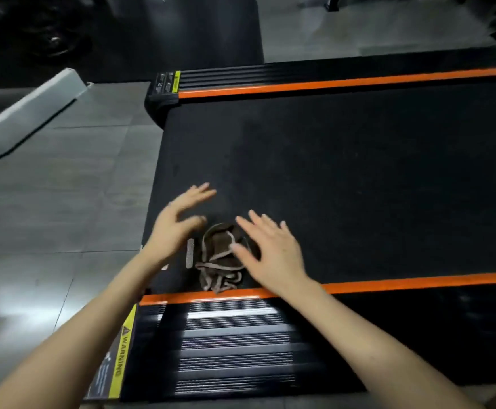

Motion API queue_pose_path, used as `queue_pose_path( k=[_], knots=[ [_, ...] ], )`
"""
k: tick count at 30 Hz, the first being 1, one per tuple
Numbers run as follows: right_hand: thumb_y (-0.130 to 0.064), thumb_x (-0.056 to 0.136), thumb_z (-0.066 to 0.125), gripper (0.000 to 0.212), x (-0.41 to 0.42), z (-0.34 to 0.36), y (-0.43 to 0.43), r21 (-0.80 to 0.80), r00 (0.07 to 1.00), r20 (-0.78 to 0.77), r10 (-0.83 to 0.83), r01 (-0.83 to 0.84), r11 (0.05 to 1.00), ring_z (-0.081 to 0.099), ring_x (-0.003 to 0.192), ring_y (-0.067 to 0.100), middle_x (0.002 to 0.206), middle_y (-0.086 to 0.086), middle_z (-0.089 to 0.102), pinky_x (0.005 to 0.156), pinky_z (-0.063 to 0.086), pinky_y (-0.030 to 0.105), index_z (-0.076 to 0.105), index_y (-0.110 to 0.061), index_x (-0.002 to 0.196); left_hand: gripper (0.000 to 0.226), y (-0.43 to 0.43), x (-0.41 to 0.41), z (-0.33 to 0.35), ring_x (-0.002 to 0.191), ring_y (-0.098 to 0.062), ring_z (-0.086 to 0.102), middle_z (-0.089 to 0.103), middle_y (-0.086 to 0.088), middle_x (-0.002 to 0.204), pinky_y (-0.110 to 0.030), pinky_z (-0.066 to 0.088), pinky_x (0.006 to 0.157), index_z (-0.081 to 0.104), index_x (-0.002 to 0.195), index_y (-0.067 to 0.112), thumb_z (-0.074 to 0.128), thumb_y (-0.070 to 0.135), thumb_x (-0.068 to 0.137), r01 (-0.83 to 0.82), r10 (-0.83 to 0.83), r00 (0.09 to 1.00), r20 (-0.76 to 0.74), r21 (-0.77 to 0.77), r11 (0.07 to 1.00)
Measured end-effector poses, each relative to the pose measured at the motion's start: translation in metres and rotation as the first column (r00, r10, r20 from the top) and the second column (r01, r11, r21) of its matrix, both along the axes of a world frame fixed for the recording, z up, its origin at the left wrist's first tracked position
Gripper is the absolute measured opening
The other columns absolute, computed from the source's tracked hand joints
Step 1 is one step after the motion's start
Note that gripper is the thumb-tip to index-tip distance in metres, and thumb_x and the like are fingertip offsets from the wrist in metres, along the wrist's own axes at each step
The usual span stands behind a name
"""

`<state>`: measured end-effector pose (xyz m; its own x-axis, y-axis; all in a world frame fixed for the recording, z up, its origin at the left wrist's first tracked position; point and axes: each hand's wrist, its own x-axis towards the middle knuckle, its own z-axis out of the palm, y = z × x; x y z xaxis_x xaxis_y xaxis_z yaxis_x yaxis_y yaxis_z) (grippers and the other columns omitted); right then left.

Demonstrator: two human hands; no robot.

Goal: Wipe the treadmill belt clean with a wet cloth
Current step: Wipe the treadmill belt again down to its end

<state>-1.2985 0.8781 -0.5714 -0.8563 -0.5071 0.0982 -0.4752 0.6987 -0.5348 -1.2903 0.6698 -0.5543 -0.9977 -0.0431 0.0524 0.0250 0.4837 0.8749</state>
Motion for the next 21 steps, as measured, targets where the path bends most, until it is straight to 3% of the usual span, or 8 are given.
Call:
queue_pose_path(
  k=[3, 5, 8, 10, 12, 14, 17, 21],
  knots=[
    [-0.074, 0.081, 0.031, 0.069, 0.008, -0.014, -0.052, 0.221, 0.980, 0.075, 0.182, -0.194, 0.956, -0.002, 0.145, 0.029, 0.159, 0.005, 0.003, 0.114, 0.002, 0.057, 0.029, -0.043, 0.143, 0.044, -0.025, 0.002, -0.013, 0.140, -0.019, 0.030, 0.041, 0.000, 0.147, -0.037, 0.021, 0.116, 0.050, 0.135, 0.024, 0.051, 0.022, 0.091, -0.400, 0.408, 0.913, 0.021, -0.159, 0.903],
    [-0.065, 0.084, 0.048, 0.060, 0.006, -0.029, -0.066, 0.291, 0.962, 0.058, 0.268, -0.273, 0.917, -0.009, 0.144, 0.031, 0.159, 0.006, -0.002, 0.113, 0.003, 0.061, 0.039, -0.042, 0.139, 0.042, -0.035, 0.000, -0.030, 0.141, -0.029, 0.028, 0.036, -0.007, 0.150, -0.048, 0.021, 0.115, 0.043, 0.142, 0.019, 0.042, 0.023, 0.099, -0.445, 0.500, 0.865, 0.051, -0.384, 0.809],
    [-0.029, 0.074, 0.074, 0.042, -0.007, -0.044, -0.054, 0.208, 0.923, -0.076, 0.378, -0.356, 0.911, 0.025, 0.138, 0.040, 0.149, 0.014, 0.033, 0.104, 0.034, 0.059, 0.066, -0.029, 0.115, 0.048, -0.045, -0.009, -0.050, 0.143, -0.037, 0.017, 0.025, -0.013, 0.155, -0.052, 0.016, 0.115, 0.031, 0.148, 0.023, 0.034, 0.032, 0.101, -0.349, 0.508, 0.846, 0.164, -0.551, 0.758],
    [-0.014, 0.057, 0.083, 0.052, -0.025, -0.049, -0.029, 0.244, 0.893, -0.147, 0.426, -0.385, 0.890, 0.044, 0.127, 0.041, 0.139, 0.016, 0.048, 0.086, 0.050, 0.052, 0.070, -0.024, 0.107, 0.050, -0.047, -0.018, -0.056, 0.144, -0.037, 0.011, 0.018, -0.012, 0.157, -0.052, 0.012, 0.115, 0.024, 0.150, 0.028, 0.030, 0.037, 0.101, -0.282, 0.495, 0.837, 0.233, -0.591, 0.756],
    [-0.005, 0.054, 0.081, 0.057, -0.062, -0.056, -0.002, 0.248, 0.929, -0.202, 0.309, -0.256, 0.934, 0.047, 0.123, 0.044, 0.137, 0.018, 0.049, 0.087, 0.050, 0.056, 0.070, -0.019, 0.108, 0.051, -0.049, -0.026, -0.063, 0.145, -0.037, 0.005, 0.011, -0.011, 0.159, -0.053, 0.010, 0.115, 0.018, 0.150, 0.033, 0.028, 0.041, 0.101, -0.247, 0.483, 0.828, 0.284, -0.588, 0.770],
    [0.001, 0.069, 0.070, 0.052, -0.105, -0.057, 0.014, 0.147, 0.981, -0.196, -0.017, 0.046, 0.988, 0.037, 0.130, 0.046, 0.144, 0.019, 0.040, 0.100, 0.040, 0.058, 0.065, -0.015, 0.118, 0.053, -0.050, -0.032, -0.070, 0.145, -0.036, 0.001, 0.003, -0.010, 0.160, -0.052, 0.011, 0.115, 0.014, 0.150, 0.036, 0.028, 0.045, 0.100, -0.237, 0.473, 0.825, 0.310, -0.570, 0.787],
    [0.000, 0.083, 0.051, 0.049, -0.115, -0.062, -0.009, 0.022, 0.916, -0.137, -0.377, 0.384, 0.923, 0.027, 0.136, 0.045, 0.149, 0.020, 0.030, 0.111, 0.027, 0.054, 0.056, -0.014, 0.130, 0.054, -0.052, -0.040, -0.077, 0.145, -0.034, 0.002, -0.002, -0.004, 0.160, -0.050, 0.020, 0.111, 0.011, 0.149, 0.041, 0.027, 0.050, 0.099, -0.264, 0.485, 0.823, 0.295, -0.558, 0.787],
    [-0.011, 0.073, 0.047, 0.056, -0.039, -0.077, -0.049, 0.010, 0.956, -0.265, 0.124, -0.126, 0.992, 0.038, 0.127, 0.049, 0.141, 0.025, 0.041, 0.101, 0.032, 0.057, 0.056, -0.014, 0.128, 0.054, -0.061, -0.061, -0.078, 0.141, -0.036, 0.016, 0.003, -0.005, 0.160, -0.049, 0.030, 0.106, 0.009, 0.148, 0.045, 0.024, 0.054, 0.097, -0.314, 0.523, 0.807, 0.275, -0.551, 0.773]
  ],
)
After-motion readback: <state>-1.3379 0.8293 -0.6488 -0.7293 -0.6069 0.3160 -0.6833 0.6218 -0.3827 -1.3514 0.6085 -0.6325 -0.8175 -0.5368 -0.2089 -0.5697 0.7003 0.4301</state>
